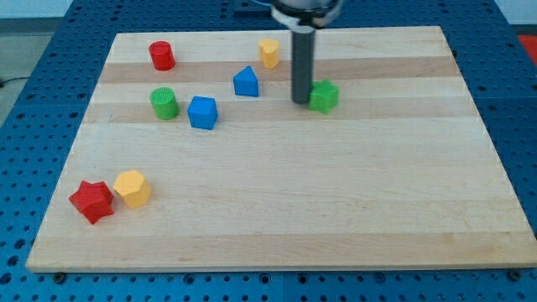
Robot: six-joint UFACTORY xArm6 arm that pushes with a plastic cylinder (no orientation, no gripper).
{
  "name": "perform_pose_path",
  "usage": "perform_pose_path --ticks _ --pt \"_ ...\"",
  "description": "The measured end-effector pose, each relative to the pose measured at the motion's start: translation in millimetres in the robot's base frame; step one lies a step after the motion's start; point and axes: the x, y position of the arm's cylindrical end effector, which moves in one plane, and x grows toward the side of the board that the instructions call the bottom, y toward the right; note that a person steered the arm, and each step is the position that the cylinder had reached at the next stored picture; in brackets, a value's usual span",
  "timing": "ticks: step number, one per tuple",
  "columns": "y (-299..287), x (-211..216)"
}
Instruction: Push green star parallel to the heart
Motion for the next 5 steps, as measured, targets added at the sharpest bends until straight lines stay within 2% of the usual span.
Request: perform_pose_path --ticks 1,2,4,5 --pt "-3 28" --pt "18 32" --pt "30 -54" --pt "31 -67"
